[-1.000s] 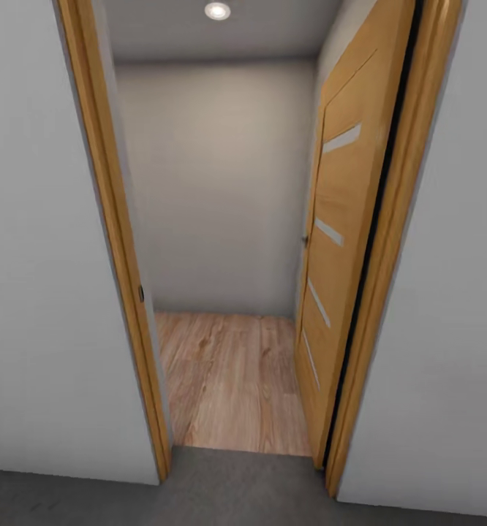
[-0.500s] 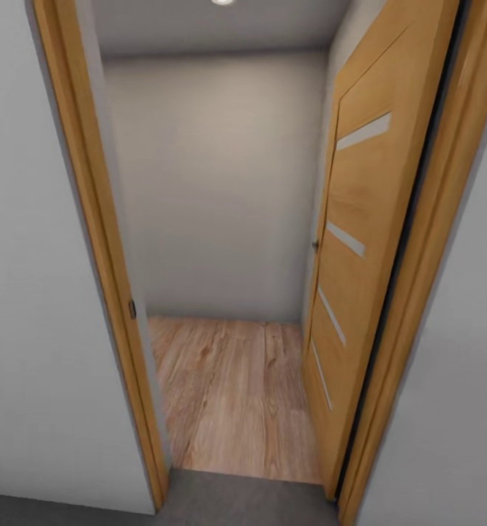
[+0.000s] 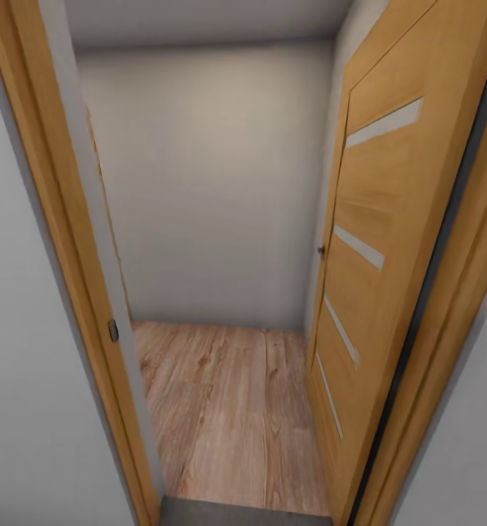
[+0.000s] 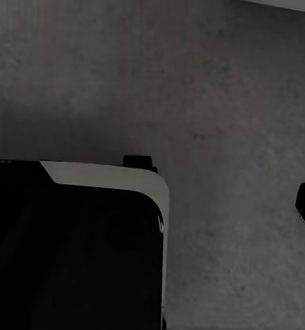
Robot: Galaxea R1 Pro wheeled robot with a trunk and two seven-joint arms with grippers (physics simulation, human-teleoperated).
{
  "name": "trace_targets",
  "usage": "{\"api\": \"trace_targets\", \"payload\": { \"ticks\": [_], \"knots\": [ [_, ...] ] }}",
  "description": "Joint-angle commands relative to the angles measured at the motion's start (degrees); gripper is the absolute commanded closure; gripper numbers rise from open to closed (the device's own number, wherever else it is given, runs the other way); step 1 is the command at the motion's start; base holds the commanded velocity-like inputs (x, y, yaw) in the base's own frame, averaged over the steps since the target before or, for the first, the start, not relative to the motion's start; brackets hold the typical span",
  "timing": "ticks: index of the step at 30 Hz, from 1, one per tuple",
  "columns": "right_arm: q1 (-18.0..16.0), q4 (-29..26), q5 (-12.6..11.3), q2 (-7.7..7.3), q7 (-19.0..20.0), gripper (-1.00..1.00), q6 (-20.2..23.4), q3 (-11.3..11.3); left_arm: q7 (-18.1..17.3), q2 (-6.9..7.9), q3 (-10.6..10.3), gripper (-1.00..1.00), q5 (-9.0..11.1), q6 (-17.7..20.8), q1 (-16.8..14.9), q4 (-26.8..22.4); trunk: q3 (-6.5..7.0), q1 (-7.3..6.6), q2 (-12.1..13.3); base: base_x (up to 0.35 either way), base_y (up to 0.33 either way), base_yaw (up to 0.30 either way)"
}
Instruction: Move the two storage containers from the living room to the garage. In the garage, place one container on the floor and stack the other container on top of it (either order is fine).
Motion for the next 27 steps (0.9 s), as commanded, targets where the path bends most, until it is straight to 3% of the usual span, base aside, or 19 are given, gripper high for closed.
{"api": "trace_targets", "payload": {
  "ticks": [1,19,27],
  "knots": [
    [-0.1,0.2,-0.5,0.04,0.0,-1.0,-0.3,0.5,0.1,-0.01,0.2,-1.0,0.1,-0.2,0.0,0.0,-0.07,0.04,0.0,0.325,0.0,0.0],
    [-0.1,0.2,-1.0,0.09,-0.7,-1.0,-0.4,0.3,0.1,-0.18,0.2,-1.0,0.1,-0.5,0.0,0.0,-0.07,0.04,0.0,0.325,-0.002,0.0],
    [-0.1,0.2,-0.5,0.15,-0.7,-1.0,-0.4,0.5,0.1,-0.18,0.2,-1.0,0.1,-0.8,0.0,0.0,-0.07,0.04,0.0,0.287,-0.099,0.0]
  ]
}}
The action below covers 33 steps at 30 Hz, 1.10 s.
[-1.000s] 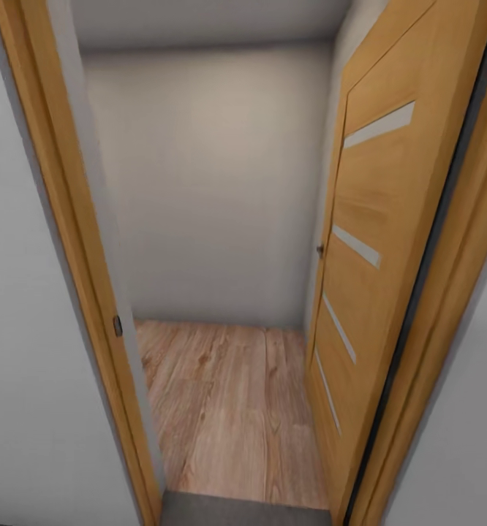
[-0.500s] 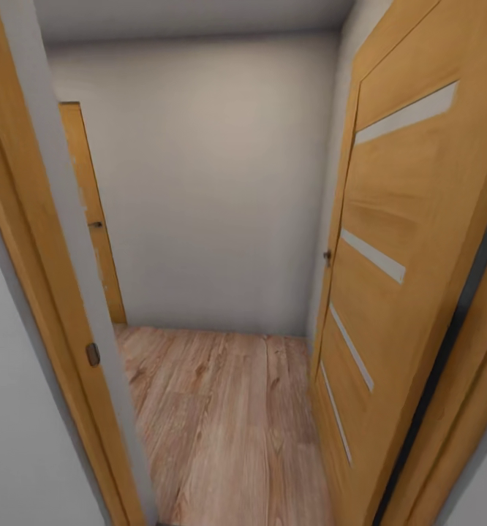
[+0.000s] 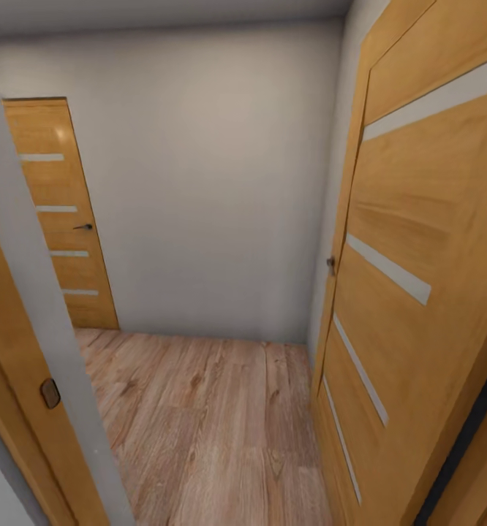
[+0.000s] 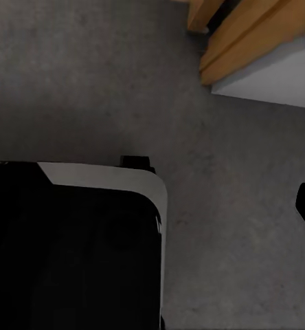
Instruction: Move the two storage containers from the living room to the garage. In the garage, place one container on the floor and stack the other container on top of it (either order is fine).
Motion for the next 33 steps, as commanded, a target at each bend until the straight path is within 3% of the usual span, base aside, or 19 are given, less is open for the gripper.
{"api": "trace_targets", "payload": {
  "ticks": [1,15,33],
  "knots": [
    [-0.1,0.2,-0.5,0.02,0.0,-1.0,-0.3,0.5,0.1,-0.01,0.2,-1.0,0.1,-0.2,0.0,0.0,-0.07,0.02,0.0,0.116,-0.051,0.0],
    [-0.1,0.2,-0.5,0.0,0.0,-1.0,-0.3,0.6,0.1,0.01,0.2,-1.0,0.1,-0.4,0.0,0.0,-0.07,0.02,0.0,0.038,-0.008,0.0],
    [-0.1,0.2,-0.5,-0.01,0.0,-1.0,-0.3,0.6,0.1,0.08,0.2,-1.0,0.2,-0.3,0.0,0.0,-0.07,0.02,0.0,0.308,0.0,0.0]
  ]
}}
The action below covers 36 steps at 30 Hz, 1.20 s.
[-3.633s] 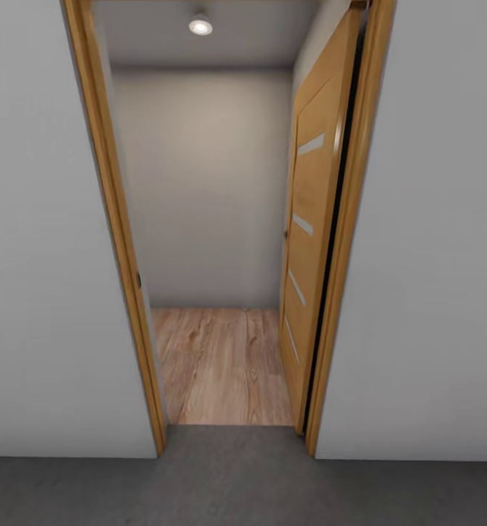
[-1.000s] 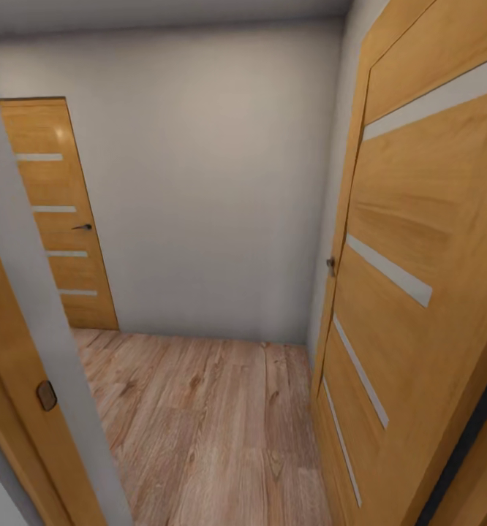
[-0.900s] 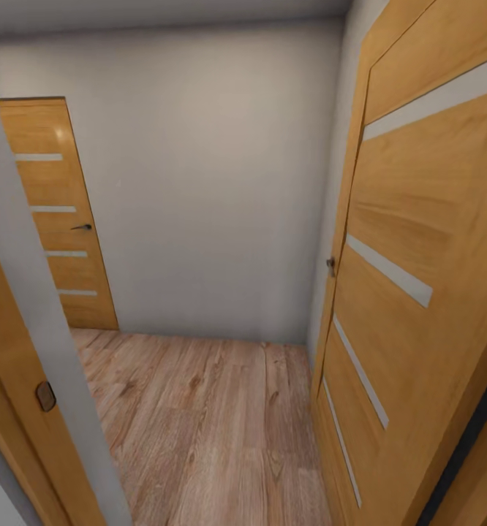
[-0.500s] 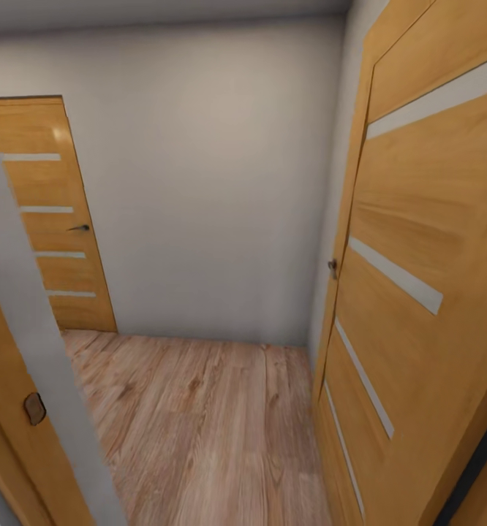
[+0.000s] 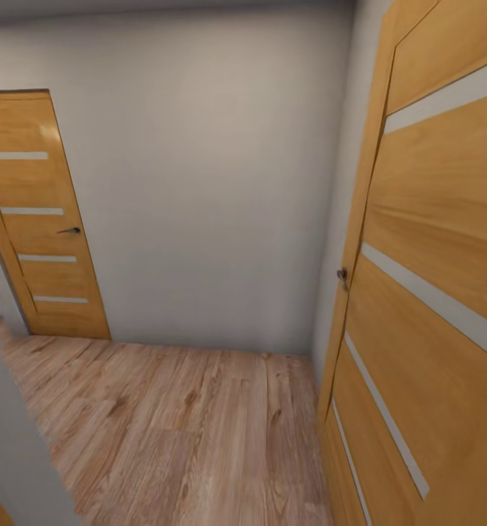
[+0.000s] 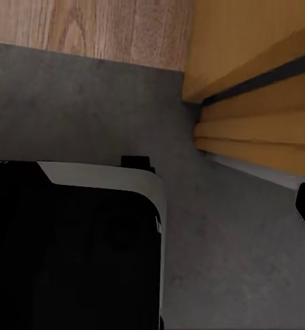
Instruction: Move the two storage containers from the living room to the garage. In the garage, place one container on the floor and stack the other container on top of it (either order is fine).
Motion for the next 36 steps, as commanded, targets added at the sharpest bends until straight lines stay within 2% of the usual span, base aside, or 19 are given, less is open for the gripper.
{"api": "trace_targets", "payload": {
  "ticks": [1,8,22,36],
  "knots": [
    [-0.1,0.2,-0.6,0.03,0.0,-1.0,-0.3,0.5,0.1,-0.01,0.2,-1.0,0.1,-0.2,0.0,0.0,-0.07,0.04,0.0,0.321,0.0,0.0],
    [-0.1,0.2,-0.6,0.05,0.0,-1.0,-0.3,0.5,0.1,-0.01,0.2,-1.0,0.1,-0.2,0.0,0.0,-0.07,0.04,0.0,0.301,0.0,0.0],
    [-0.1,0.2,-0.6,0.05,0.0,-1.0,-0.4,0.5,0.1,-0.09,0.2,-1.0,0.1,-0.3,0.0,0.0,-0.07,0.04,0.0,0.012,0.0,0.0],
    [-0.1,0.2,-0.6,0.05,0.0,-1.0,-0.3,0.5,0.1,-0.01,0.2,-1.0,0.1,-0.4,0.0,0.0,-0.07,0.04,0.0,0.275,0.0,0.0]
  ]
}}
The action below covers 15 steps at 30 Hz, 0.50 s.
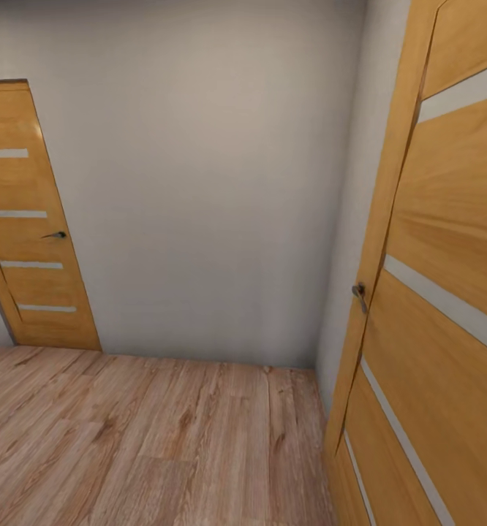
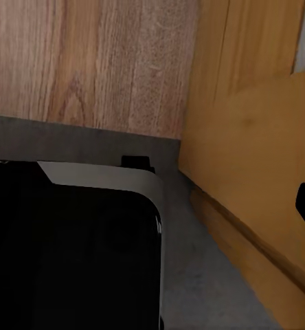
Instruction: Move the two storage containers from the living room to the garage. In the garage, place one container on the floor and stack the other container on top of it (either order is fine).
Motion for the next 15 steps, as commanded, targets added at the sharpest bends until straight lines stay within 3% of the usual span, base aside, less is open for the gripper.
{"api": "trace_targets", "payload": {
  "ticks": [1,15],
  "knots": [
    [-0.1,0.2,-0.6,0.02,0.0,-1.0,-0.3,0.5,0.1,-0.01,0.2,-1.0,0.1,-0.2,0.0,0.0,-0.07,0.02,0.0,0.153,0.0,0.0],
    [-0.1,0.2,-0.6,0.02,0.0,-1.0,-0.3,0.5,0.1,-0.09,0.2,-1.0,0.1,-0.2,0.0,0.0,-0.07,0.02,0.0,0.019,0.052,0.0]
  ]
}}
